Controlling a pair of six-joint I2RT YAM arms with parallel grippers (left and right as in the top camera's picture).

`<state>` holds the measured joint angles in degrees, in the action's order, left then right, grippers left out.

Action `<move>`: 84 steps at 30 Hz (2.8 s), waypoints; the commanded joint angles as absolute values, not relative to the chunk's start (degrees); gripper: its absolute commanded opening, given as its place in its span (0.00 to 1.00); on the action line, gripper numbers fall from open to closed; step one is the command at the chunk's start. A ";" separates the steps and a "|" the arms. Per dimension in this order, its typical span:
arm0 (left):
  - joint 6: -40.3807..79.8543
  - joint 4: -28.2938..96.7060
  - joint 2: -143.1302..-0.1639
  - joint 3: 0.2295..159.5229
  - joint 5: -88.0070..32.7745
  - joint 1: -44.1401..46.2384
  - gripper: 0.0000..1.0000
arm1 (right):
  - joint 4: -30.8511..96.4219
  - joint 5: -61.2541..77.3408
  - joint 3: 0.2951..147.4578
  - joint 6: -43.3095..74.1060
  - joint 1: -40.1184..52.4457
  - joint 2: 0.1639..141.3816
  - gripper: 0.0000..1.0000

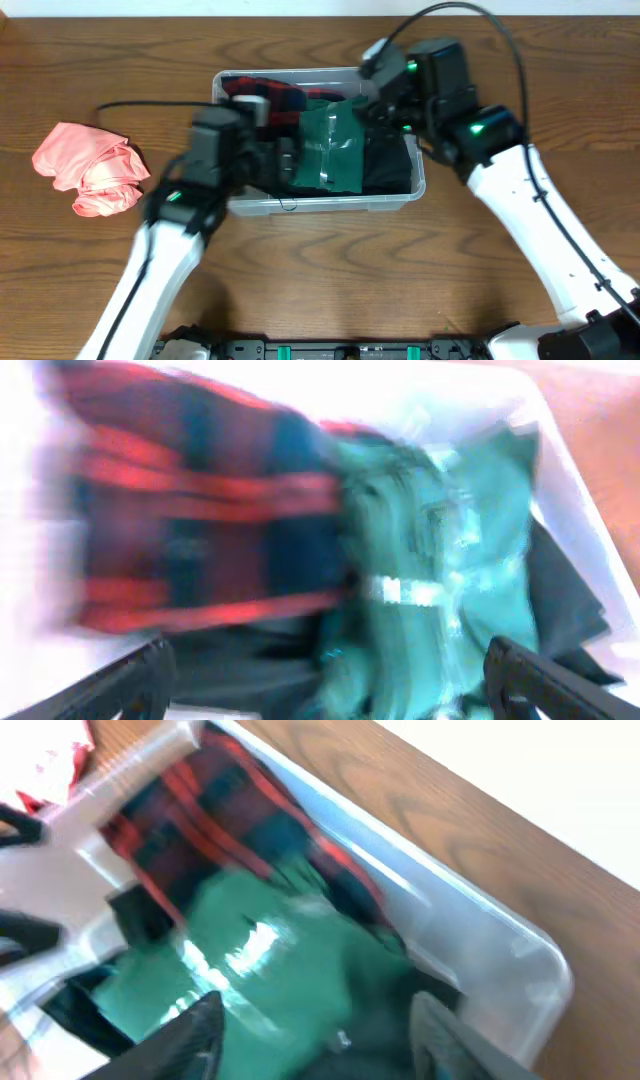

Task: Pack container
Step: 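Grasp the pink shirt with the left gripper and lift it, then drop the pink shirt into the bin and tuck it with the right gripper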

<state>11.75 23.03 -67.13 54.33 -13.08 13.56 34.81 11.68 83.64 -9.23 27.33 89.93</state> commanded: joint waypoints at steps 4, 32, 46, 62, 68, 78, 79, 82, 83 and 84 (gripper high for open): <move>11.68 30.30 -58.11 55.44 -3.81 4.32 0.98 | 33.89 10.31 83.66 -7.31 30.83 99.46 0.50; 12.93 4.21 -104.99 62.19 -31.00 -49.50 0.99 | 39.42 10.26 83.74 -7.90 24.82 91.13 0.81; 12.95 2.66 -118.52 68.23 -34.54 -43.92 0.74 | 43.38 10.24 83.74 -8.45 21.78 88.66 0.77; 14.26 7.35 -99.26 68.51 -55.79 -40.95 0.06 | 44.51 5.85 83.74 -2.17 12.93 86.02 0.80; 16.21 10.90 -82.46 68.51 -57.41 -30.81 0.06 | 47.64 5.80 83.72 -2.39 11.73 85.93 0.81; 14.50 21.21 -76.69 68.49 -35.99 -3.99 0.06 | 49.78 5.80 83.72 -2.39 11.68 85.93 0.80; 13.56 21.82 -77.49 68.49 -34.74 -1.93 0.06 | 50.04 5.80 83.72 -2.39 11.68 85.93 0.80; 8.14 22.15 -81.17 68.49 -34.52 3.53 0.06 | 50.70 5.80 83.72 -2.39 11.68 85.93 0.81; 6.28 22.41 -82.54 68.49 -34.04 4.69 0.06 | 50.81 5.80 83.72 -2.39 11.68 85.93 0.80; 4.99 22.63 -84.07 68.49 -33.78 5.56 0.06 | 50.85 5.80 83.72 -2.39 11.68 85.93 0.80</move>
<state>11.14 22.26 -81.17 68.01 -37.71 3.38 50.59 5.93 83.83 -3.14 12.23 87.09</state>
